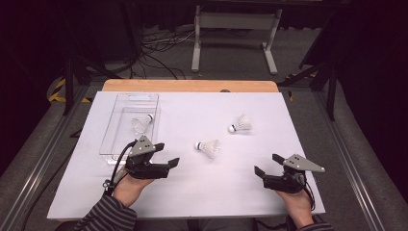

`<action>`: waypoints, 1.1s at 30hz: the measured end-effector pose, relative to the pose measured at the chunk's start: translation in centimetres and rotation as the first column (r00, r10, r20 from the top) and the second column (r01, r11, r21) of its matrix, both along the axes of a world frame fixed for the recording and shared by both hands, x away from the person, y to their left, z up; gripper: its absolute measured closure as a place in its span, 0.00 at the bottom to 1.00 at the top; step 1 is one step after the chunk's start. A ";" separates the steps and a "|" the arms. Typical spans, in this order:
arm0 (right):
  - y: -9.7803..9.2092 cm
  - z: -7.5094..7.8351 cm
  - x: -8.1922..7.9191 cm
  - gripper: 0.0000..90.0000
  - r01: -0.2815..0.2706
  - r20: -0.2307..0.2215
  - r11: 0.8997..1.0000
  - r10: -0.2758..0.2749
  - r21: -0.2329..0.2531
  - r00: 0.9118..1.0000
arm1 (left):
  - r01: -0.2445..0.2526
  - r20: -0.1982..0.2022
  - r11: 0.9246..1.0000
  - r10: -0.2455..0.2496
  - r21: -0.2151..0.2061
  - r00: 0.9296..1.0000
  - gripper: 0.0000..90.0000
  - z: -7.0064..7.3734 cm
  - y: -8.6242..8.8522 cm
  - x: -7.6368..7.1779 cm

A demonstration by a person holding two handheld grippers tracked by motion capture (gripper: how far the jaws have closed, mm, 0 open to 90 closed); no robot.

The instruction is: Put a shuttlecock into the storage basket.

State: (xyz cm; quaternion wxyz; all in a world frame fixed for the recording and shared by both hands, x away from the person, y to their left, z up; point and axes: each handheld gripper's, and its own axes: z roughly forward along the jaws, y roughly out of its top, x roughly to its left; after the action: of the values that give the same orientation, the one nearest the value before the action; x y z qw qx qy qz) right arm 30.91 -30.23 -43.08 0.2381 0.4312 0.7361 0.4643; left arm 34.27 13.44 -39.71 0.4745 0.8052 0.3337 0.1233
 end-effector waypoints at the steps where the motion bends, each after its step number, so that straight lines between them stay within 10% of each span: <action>1: 0.0 0.0 0.0 0.16 0.000 0.001 1.000 0.000 0.000 1.000 | 0.002 0.003 1.000 -0.002 0.008 1.000 0.27 0.0 0.0 0.1; 33: 0.0 0.0 0.0 0.16 -0.002 -0.001 1.000 0.002 -0.004 1.000 | 0.023 -0.039 1.000 -0.023 -0.005 0.999 0.28 -0.1 -1.8 1.4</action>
State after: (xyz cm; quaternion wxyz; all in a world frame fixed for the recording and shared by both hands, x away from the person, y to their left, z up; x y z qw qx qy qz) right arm 30.92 -30.22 -43.10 0.2384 0.4302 0.7375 0.4629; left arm 35.66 11.62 -39.78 0.4713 0.8101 0.3338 0.1013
